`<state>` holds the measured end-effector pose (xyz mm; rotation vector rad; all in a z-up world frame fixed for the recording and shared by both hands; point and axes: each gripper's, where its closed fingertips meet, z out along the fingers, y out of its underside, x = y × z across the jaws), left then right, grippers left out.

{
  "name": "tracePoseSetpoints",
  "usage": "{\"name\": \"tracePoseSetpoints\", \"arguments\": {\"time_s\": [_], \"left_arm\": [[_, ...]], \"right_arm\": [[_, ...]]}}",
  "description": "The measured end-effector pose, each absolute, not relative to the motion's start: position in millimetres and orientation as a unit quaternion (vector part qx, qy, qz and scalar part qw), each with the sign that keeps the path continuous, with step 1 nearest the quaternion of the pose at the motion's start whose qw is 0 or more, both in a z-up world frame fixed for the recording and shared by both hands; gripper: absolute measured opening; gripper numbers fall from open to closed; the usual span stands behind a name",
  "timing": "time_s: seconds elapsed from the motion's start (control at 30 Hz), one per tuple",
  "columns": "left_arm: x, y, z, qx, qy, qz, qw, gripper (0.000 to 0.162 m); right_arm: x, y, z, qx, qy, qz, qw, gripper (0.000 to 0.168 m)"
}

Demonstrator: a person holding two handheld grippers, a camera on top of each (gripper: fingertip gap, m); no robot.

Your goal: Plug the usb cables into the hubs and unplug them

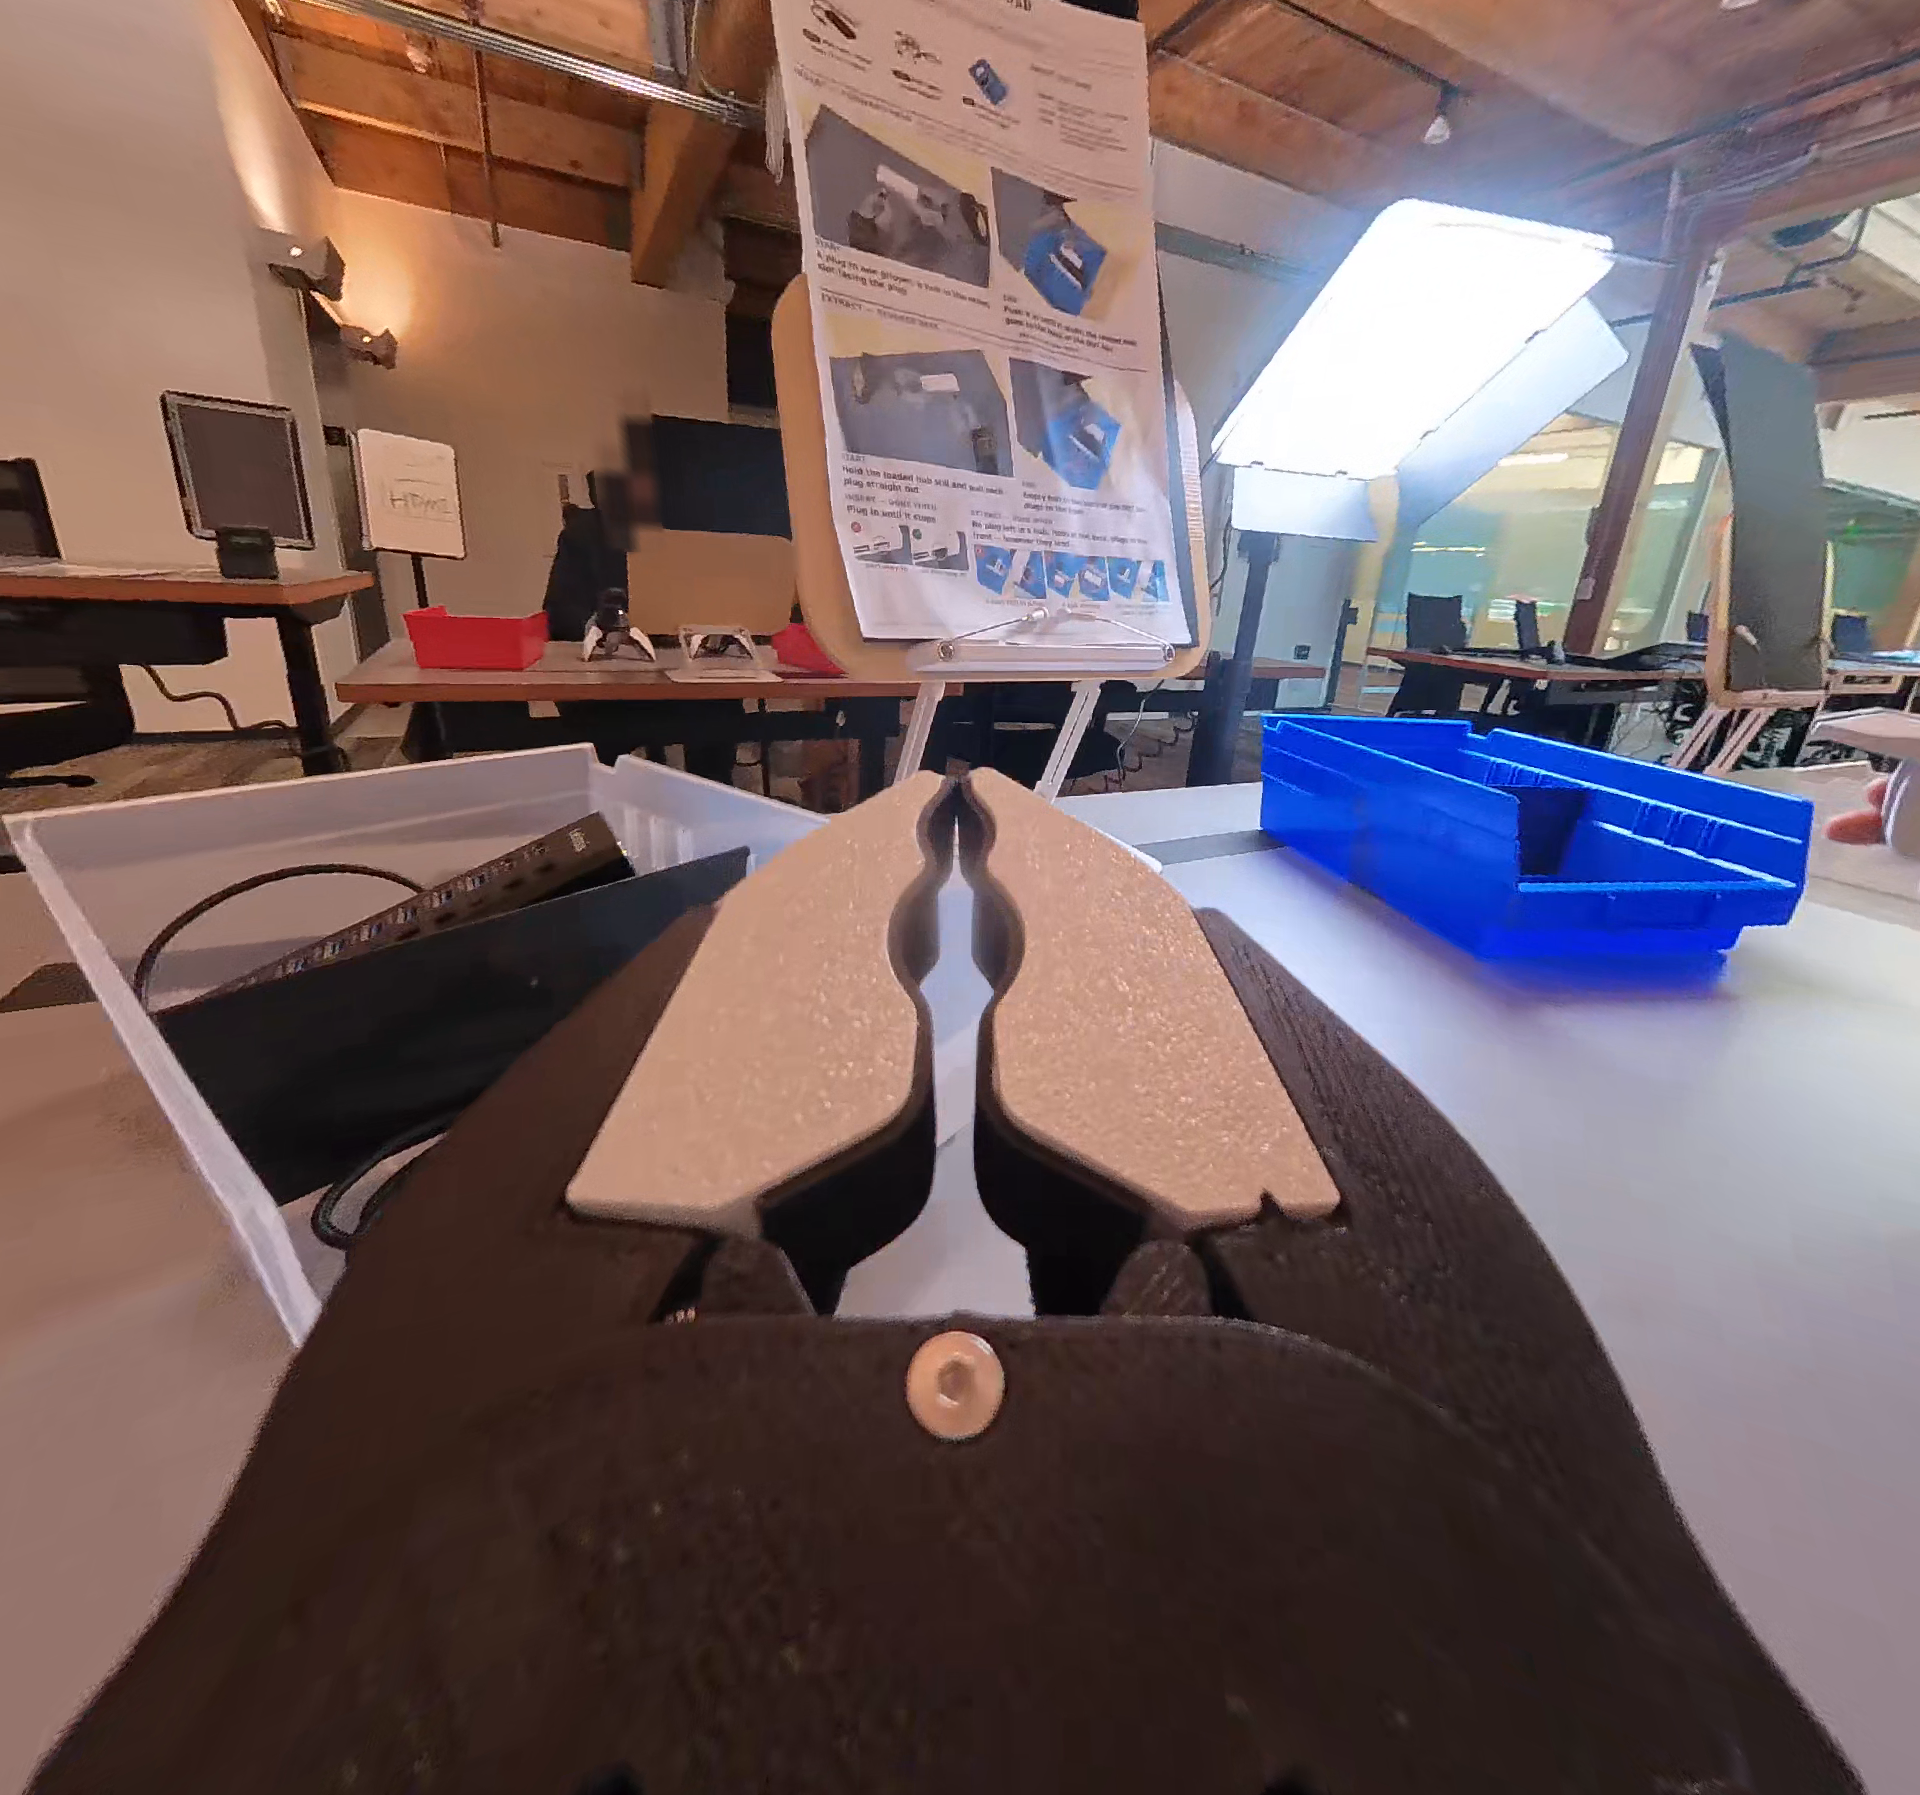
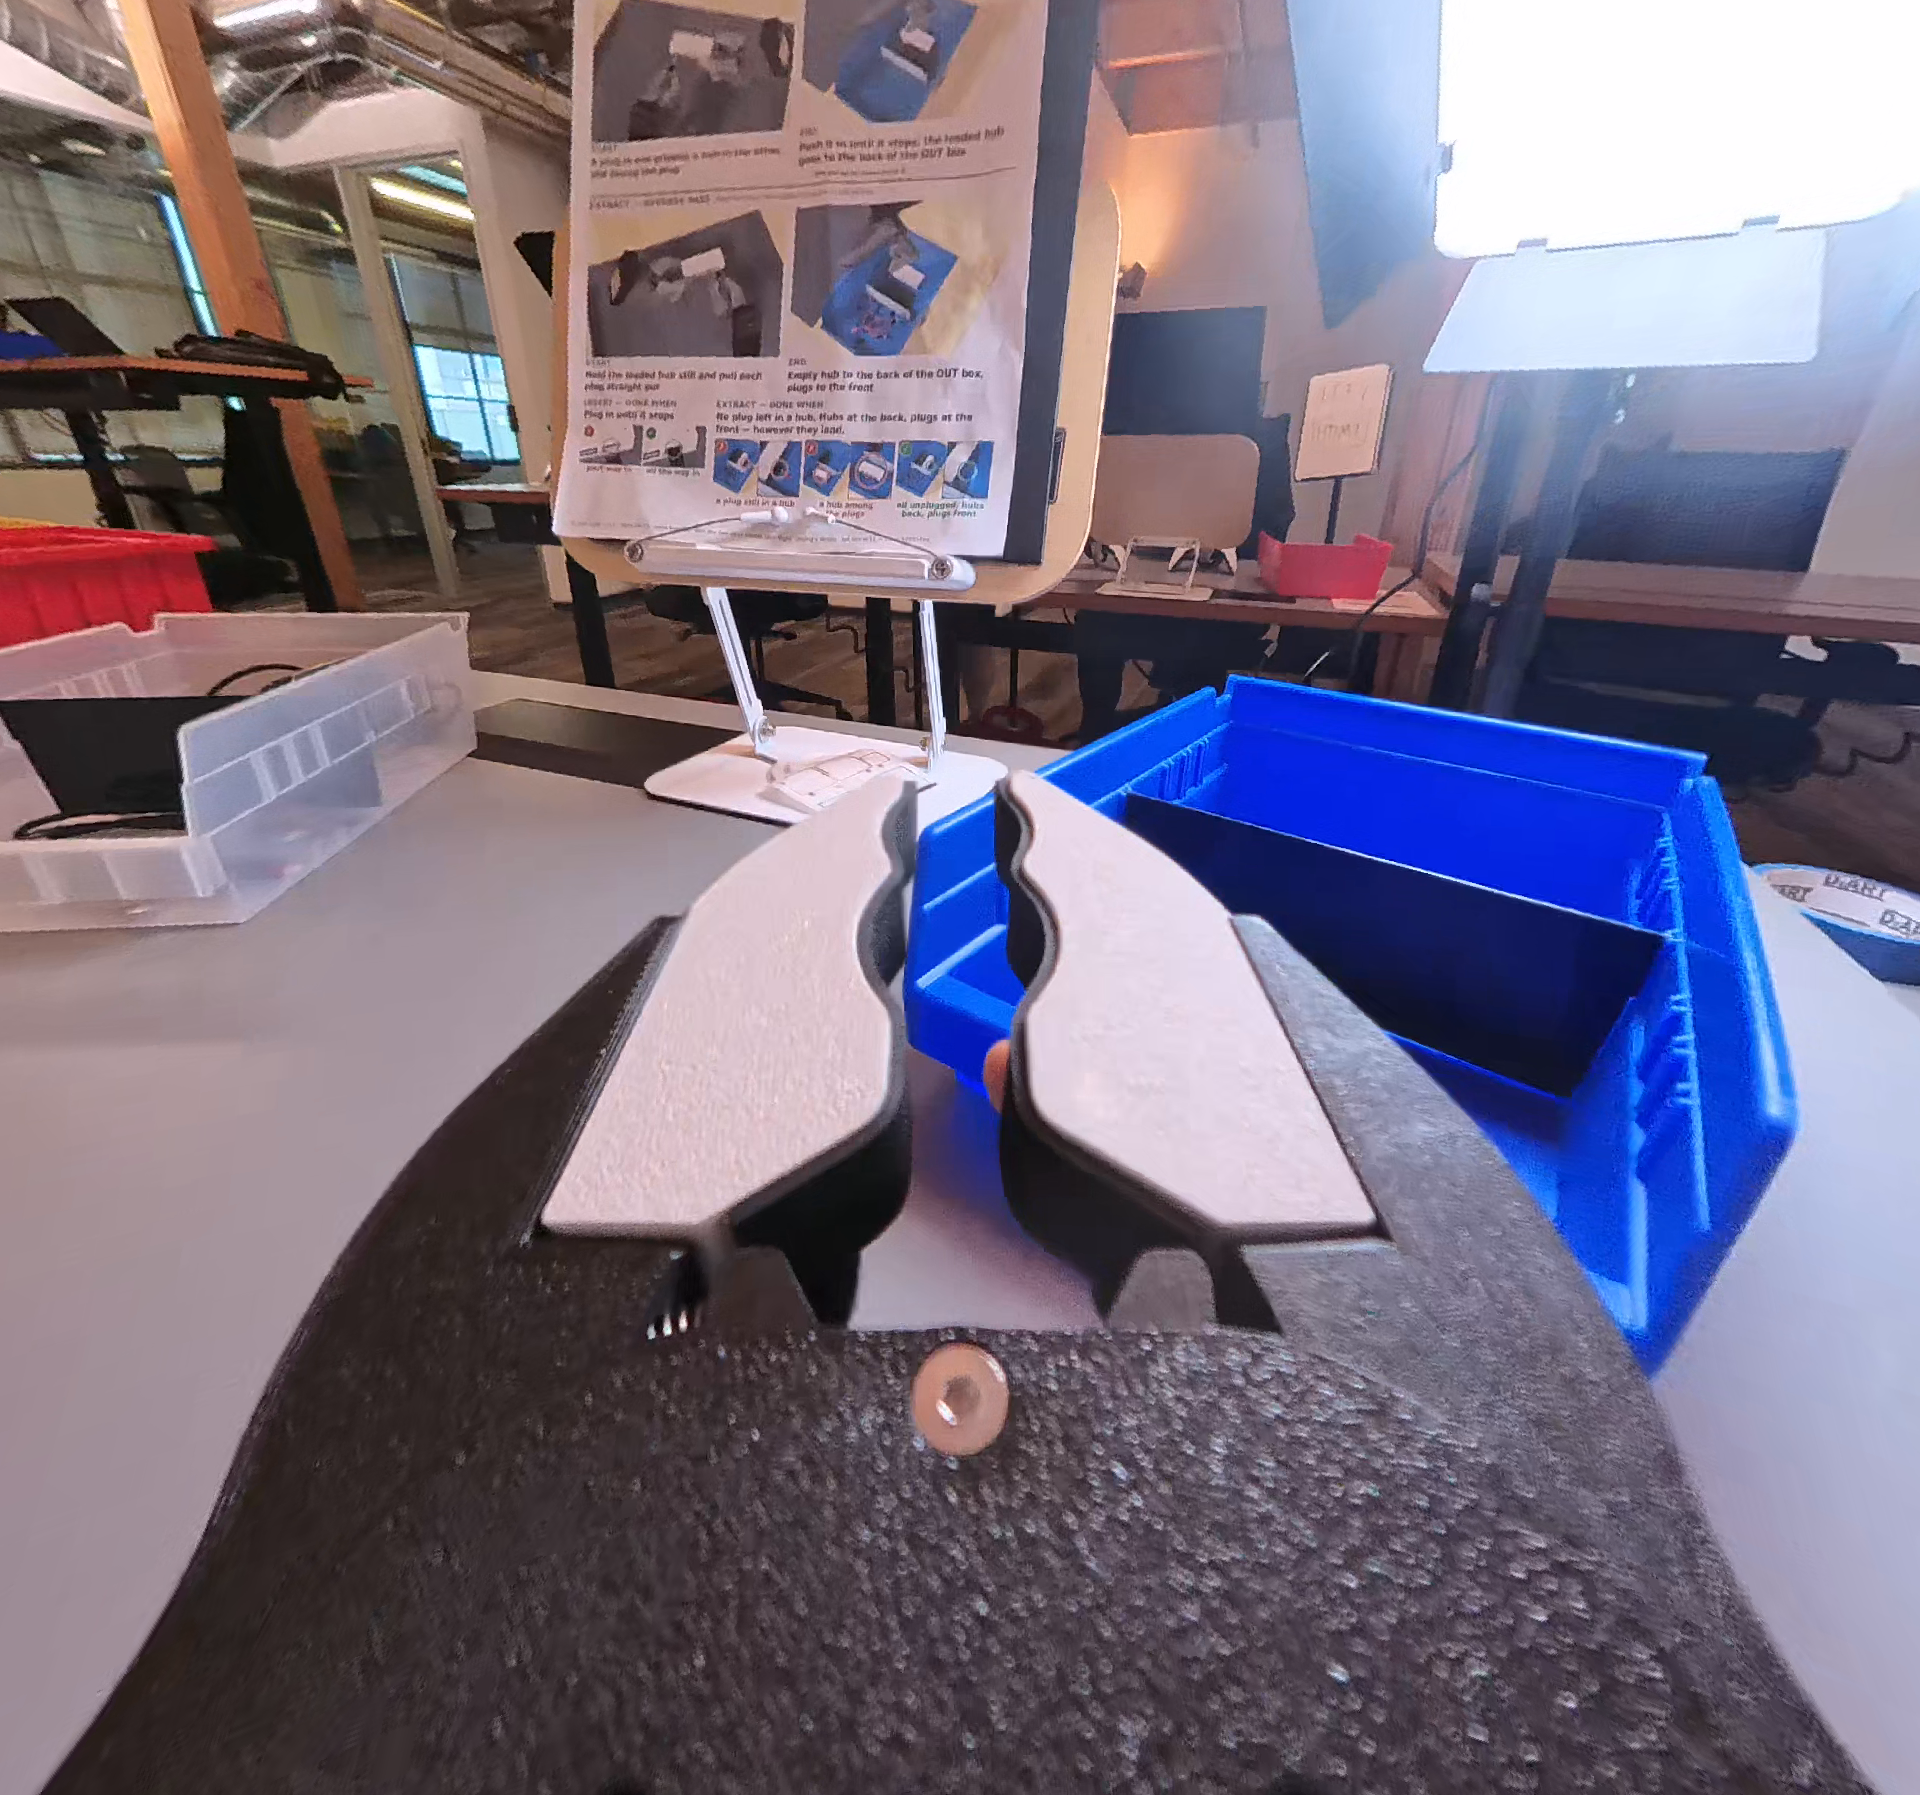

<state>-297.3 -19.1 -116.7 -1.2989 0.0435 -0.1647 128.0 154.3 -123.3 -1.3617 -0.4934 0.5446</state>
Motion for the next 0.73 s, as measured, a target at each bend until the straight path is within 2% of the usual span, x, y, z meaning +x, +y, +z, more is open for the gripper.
{"name": "tracePoseSetpoints", "arguments": {"time_s": [0.1,0.73], "left_arm": [[-296.2,-17.5,-120.4,-0.611,0.029,-0.057,0.789,0.0],[-283.4,-13.3,-122.8,-0.613,0.054,-0.093,0.783,0.0]], "right_arm": [[125.6,156.7,-131.2,-0.621,-0.223,0.242,0.711,0.0],[118.8,150.0,-127.7,-0.604,-0.236,0.238,0.723,0.003]]}}
